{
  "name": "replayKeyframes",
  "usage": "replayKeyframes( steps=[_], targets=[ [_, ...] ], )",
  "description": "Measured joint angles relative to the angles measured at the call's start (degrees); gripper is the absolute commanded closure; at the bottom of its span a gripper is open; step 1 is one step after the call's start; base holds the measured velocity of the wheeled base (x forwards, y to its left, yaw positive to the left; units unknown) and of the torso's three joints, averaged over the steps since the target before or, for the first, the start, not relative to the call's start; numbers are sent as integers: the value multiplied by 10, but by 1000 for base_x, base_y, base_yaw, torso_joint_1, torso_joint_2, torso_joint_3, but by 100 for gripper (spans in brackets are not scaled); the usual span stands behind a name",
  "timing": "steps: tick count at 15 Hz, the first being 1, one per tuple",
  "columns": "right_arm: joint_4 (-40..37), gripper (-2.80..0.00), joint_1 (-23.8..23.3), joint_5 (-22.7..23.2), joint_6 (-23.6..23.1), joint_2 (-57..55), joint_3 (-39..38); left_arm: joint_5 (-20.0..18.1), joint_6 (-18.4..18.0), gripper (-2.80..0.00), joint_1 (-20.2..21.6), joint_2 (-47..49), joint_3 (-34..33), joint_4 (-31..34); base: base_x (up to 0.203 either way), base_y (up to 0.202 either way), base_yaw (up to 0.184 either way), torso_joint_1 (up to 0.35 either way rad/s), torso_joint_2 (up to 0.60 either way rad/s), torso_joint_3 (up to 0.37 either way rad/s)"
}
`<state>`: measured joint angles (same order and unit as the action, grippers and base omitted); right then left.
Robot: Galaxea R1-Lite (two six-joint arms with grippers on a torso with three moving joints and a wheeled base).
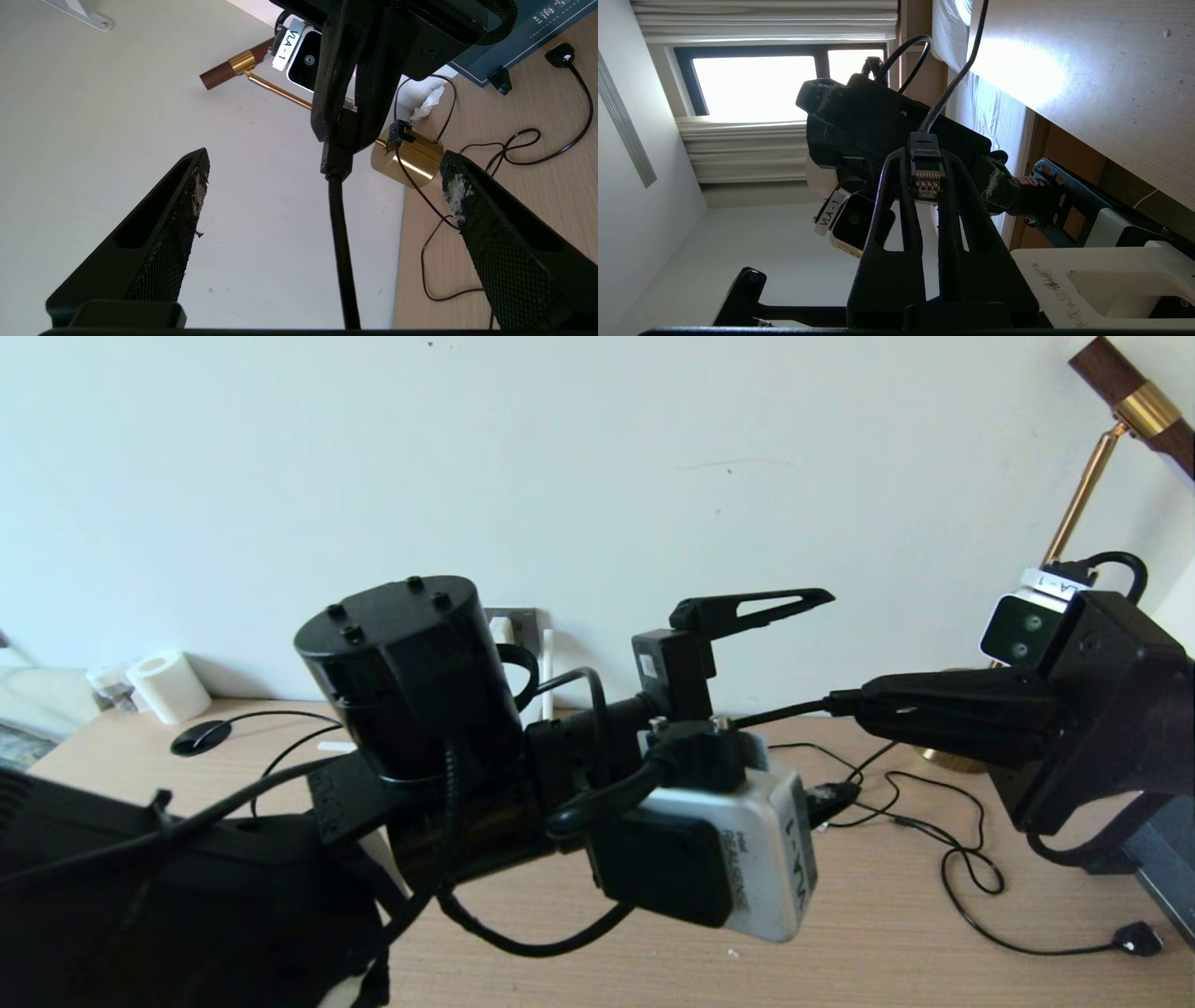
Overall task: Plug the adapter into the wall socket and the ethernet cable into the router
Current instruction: Hand it to the other hand
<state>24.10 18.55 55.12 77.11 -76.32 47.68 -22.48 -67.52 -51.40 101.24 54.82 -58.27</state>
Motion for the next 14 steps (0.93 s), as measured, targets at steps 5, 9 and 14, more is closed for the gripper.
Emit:
replayKeyframes(
  steps=[5,9,14],
  targets=[
    [0,0,1,0,0,-3,0,0,0,0,0,3,0,0,0,0,0,0,0,0],
    [0,0,1,0,0,-3,0,0,0,0,-2,5,0,0,0,0,0,0,0,0],
    [0,0,2,0,0,-2,-1,1,-1,0,-3,7,0,0,0,0,0,0,0,0]
  ],
)
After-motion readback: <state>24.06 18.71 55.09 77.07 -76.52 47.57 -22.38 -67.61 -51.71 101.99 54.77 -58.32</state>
